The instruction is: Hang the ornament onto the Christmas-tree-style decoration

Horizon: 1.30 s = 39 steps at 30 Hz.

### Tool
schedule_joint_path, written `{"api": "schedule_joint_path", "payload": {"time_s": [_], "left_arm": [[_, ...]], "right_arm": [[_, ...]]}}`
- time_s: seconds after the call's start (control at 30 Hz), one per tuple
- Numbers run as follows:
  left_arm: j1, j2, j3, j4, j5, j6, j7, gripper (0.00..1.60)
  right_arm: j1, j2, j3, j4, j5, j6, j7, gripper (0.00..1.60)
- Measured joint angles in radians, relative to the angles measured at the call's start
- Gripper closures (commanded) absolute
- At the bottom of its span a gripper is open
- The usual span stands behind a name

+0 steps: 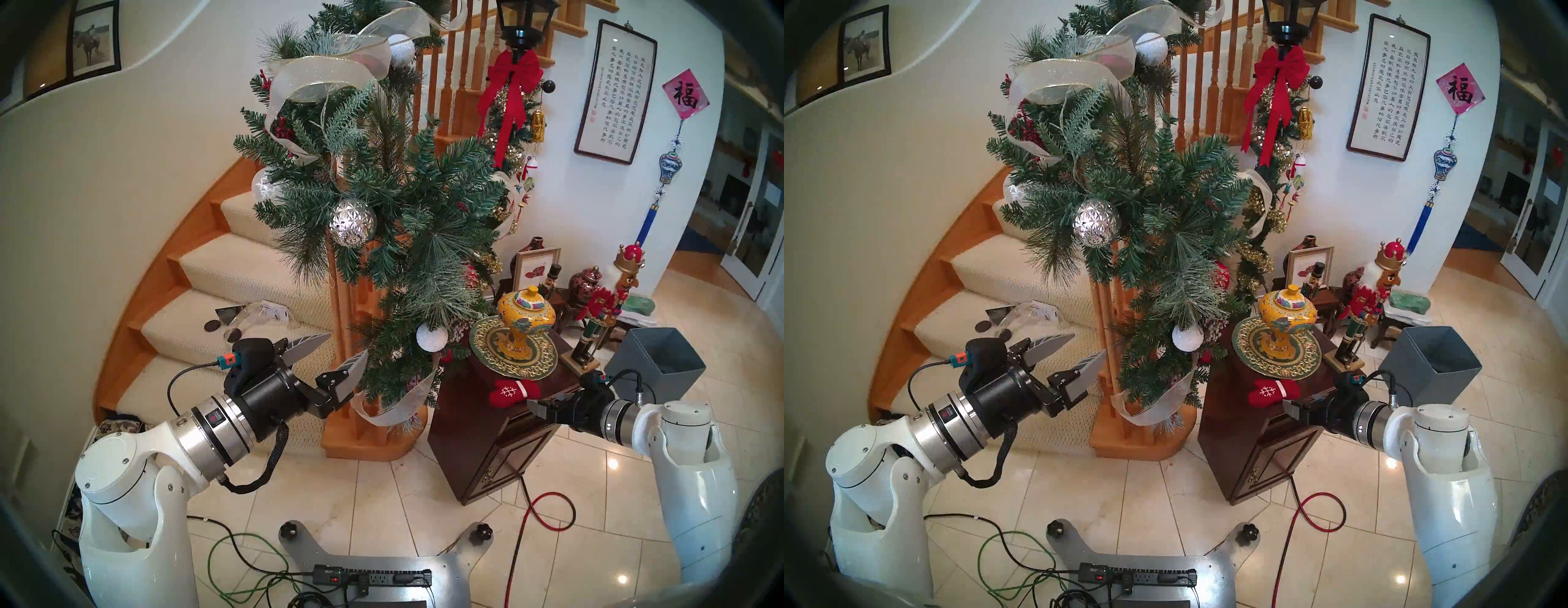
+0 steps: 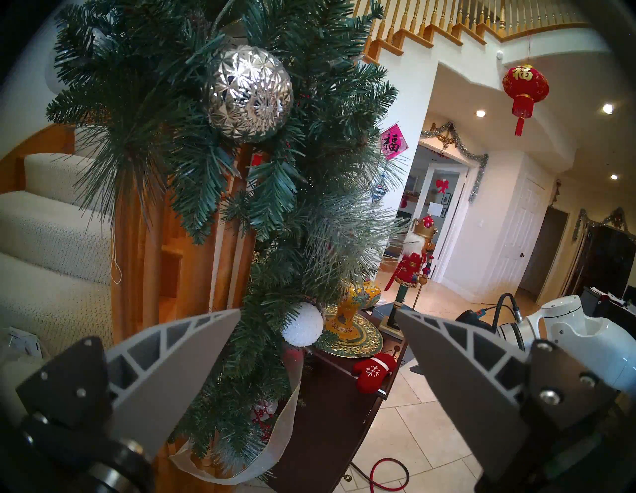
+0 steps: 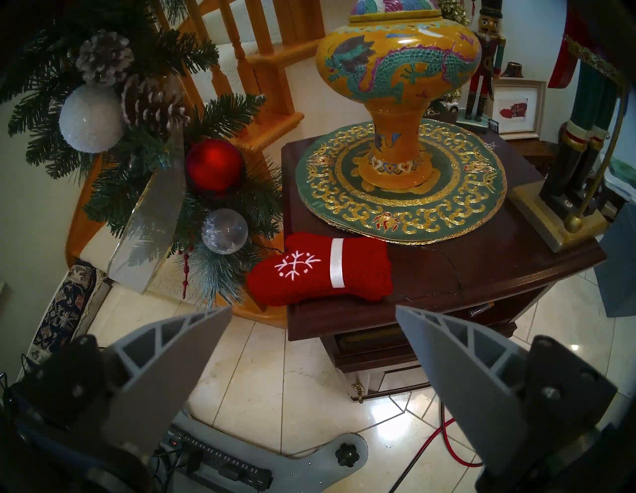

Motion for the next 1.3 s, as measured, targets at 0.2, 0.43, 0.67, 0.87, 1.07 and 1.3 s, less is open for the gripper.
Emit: {"api": "schedule_joint_path", "payload": {"time_s": [0.2, 0.43, 0.67, 0.87, 1.07, 1.3], "left_arm": [[0.000, 0.000, 0.000, 0.000, 0.000, 0.000, 0.000, 0.00], [0.000, 0.000, 0.000, 0.000, 0.000, 0.000, 0.000, 0.00], [0.000, 0.000, 0.000, 0.000, 0.000, 0.000, 0.000, 0.00], [0.000, 0.000, 0.000, 0.000, 0.000, 0.000, 0.000, 0.00], [0.000, 0.000, 0.000, 0.000, 0.000, 0.000, 0.000, 0.00], [0.000, 0.000, 0.000, 0.000, 0.000, 0.000, 0.000, 0.00]], "right_arm": [[0.012, 0.015, -0.027, 0.017, -0.019, 0.059, -0.018, 0.00], [0.040, 0.028, -0.040, 0.061, -0.026, 0.145, -0.034, 0.00], [0.063, 0.031, -0.021, 0.071, -0.004, 0.188, -0.035, 0.00], [0.086, 0.024, 0.023, 0.083, 0.058, 0.237, -0.003, 0.00], [0.109, 0.008, 0.059, 0.112, 0.113, 0.267, 0.008, 0.00], [0.132, 0.000, 0.077, 0.157, 0.174, 0.272, 0.006, 0.00]]}}
